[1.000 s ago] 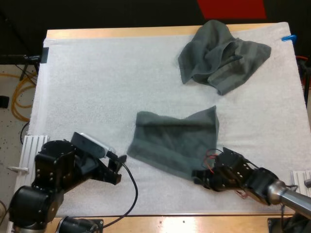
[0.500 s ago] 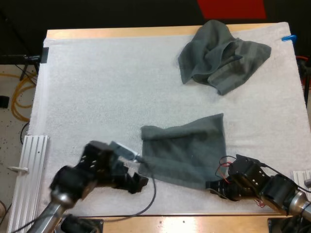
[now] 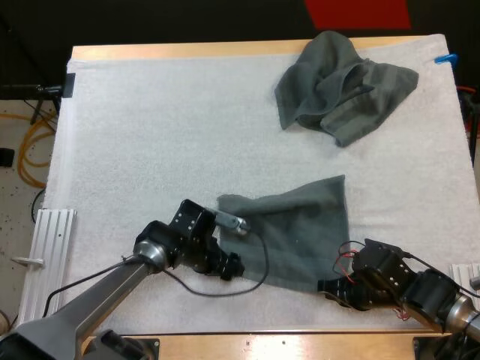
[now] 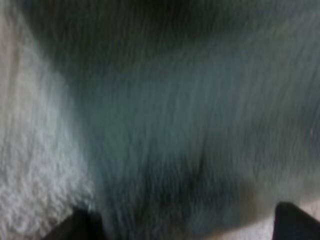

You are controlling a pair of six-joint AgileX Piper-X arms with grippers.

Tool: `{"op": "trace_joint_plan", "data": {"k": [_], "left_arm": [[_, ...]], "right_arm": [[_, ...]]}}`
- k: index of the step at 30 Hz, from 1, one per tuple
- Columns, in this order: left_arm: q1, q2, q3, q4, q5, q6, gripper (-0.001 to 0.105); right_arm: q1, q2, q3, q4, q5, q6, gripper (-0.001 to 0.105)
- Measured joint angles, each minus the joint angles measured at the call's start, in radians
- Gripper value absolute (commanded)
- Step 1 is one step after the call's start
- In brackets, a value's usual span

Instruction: Pick towel from pile fold and stack

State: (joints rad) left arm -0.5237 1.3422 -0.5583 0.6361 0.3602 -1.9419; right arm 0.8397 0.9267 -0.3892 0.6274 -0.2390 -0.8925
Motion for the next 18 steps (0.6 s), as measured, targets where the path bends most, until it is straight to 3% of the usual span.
{"op": "trace_joint_plan", "data": {"k": [4,6,9,14,18], "left_arm": [[0.000,0.029,-0.004,-0.042,0.046,-0.019,0.044],[0.000,0.037,-0.004,-0.051,0.057,-0.019,0.021],[0.000,0.045,0.001,-0.054,0.071,-0.019,0.000],[0.000,0.007,-0.015,0.018,0.075,-0.011,0.000],[0.000,-0.134,-0.100,0.108,0.079,-0.003,0.000]], "right_arm": [[0.000,0.000,0.000,0.000,0.000,-0.002,0.000],[0.000,0.000,0.000,0.000,0.000,-0.002,0.000],[0.000,0.000,0.000,0.002,0.000,-0.002,0.000],[0.000,-0.002,-0.006,0.007,0.010,-0.068,0.000],[0.000,-0.025,-0.095,0.047,0.114,-0.133,0.000]]}}
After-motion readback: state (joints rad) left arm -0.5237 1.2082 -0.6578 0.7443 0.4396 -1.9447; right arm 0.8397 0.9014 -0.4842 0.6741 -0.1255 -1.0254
